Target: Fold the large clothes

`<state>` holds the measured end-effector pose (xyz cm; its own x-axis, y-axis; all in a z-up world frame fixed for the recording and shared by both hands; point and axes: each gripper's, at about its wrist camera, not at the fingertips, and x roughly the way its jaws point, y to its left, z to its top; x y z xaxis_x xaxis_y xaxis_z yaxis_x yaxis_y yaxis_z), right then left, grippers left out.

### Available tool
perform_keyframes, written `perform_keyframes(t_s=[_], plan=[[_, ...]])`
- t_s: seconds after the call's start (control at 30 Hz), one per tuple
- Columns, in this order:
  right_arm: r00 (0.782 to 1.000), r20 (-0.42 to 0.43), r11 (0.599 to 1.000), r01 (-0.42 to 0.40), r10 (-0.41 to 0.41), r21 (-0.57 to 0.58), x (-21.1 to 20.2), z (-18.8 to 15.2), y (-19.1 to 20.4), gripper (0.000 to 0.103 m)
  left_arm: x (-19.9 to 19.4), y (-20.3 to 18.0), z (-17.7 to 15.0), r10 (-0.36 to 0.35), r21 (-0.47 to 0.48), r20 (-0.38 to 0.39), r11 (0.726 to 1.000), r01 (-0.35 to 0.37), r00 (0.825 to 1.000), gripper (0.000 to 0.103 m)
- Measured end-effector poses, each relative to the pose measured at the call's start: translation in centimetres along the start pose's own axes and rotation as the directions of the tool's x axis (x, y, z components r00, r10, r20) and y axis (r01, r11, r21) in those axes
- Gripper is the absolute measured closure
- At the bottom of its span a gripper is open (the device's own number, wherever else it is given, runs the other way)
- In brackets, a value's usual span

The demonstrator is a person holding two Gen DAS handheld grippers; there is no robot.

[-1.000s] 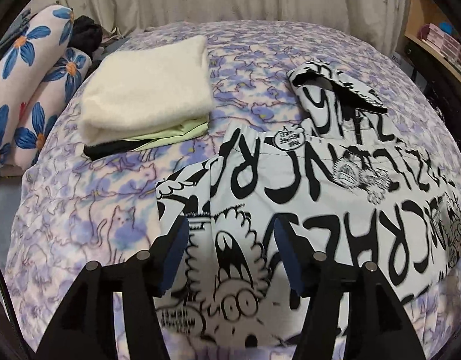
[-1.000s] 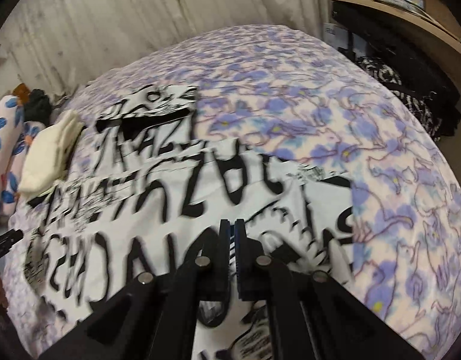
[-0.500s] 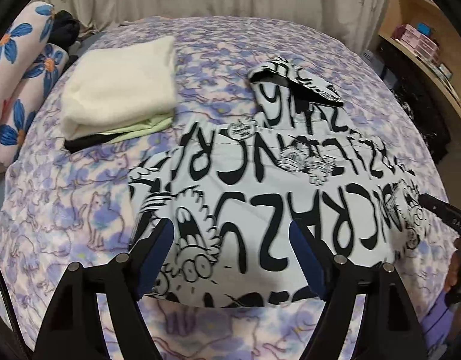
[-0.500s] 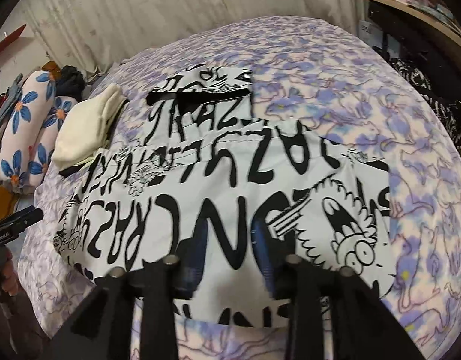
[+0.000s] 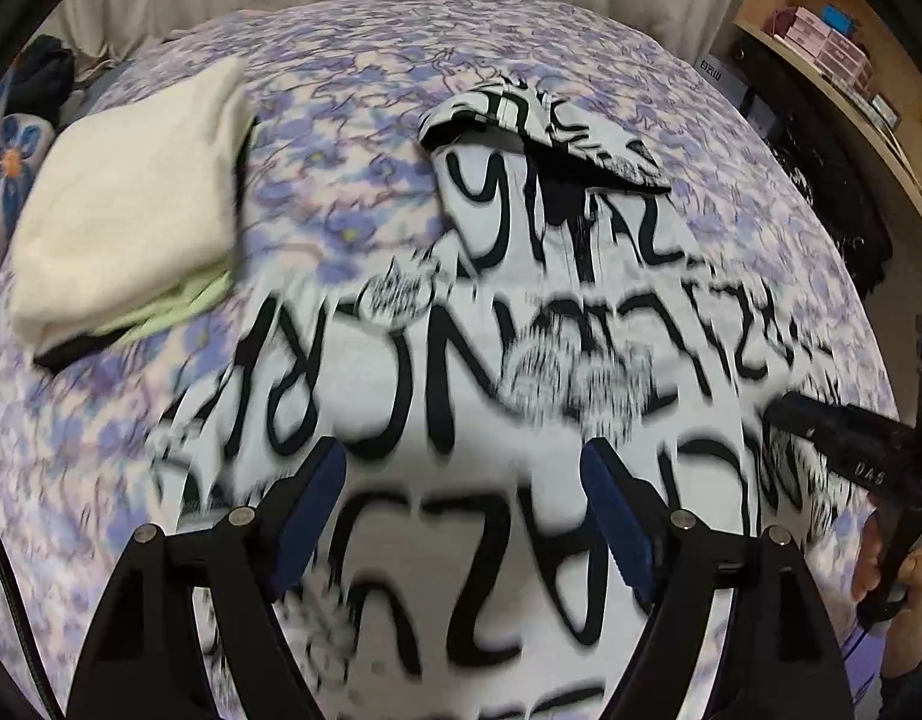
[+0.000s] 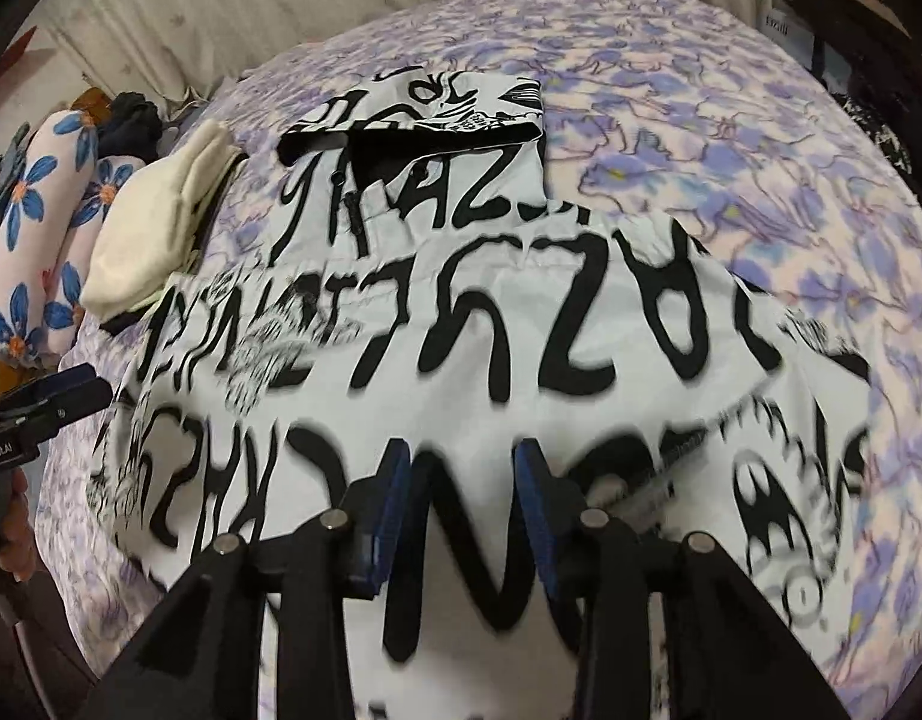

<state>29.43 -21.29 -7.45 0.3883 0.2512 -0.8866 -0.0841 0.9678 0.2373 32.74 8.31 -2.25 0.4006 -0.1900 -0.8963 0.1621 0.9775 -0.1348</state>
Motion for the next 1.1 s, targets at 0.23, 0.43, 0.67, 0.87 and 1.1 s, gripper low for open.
perform_keyframes(t_s=[0.23,0.43,0.67,0.87,1.1], plan=[[1.000,0.011,1.000,-0.006,0.006,0.024,3.7,8.0,-1.5,0.067,4.8,1.6,8.5,-0.027,-0.043,-0.026,0.999,0.026,0.999,0.024],[0.998,0.052,0.996,-0.038,0.034,0.075,6.2,14.6,-3.6,0.066,8.3,3.4,15.1,-0.034,-0.091,-0.018,0.995,0.033,0.999,0.024],[0.987,0.115,0.977,-0.129,0.110,0.172,9.2,20.6,-5.8,0.061,12.0,4.6,20.9,-0.108,-0.183,0.035,0.977,0.112,0.994,0.024],[0.991,0.076,0.976,-0.121,0.109,0.181,12.7,22.8,-6.6,0.059,16.8,4.3,22.7,-0.170,-0.238,0.002,0.957,0.166,0.985,0.024],[0.987,0.063,0.966,-0.156,0.146,0.206,15.8,23.3,-7.5,0.059,21.5,1.9,21.8,-0.149,-0.147,-0.085,0.980,0.135,0.985,0.024]])
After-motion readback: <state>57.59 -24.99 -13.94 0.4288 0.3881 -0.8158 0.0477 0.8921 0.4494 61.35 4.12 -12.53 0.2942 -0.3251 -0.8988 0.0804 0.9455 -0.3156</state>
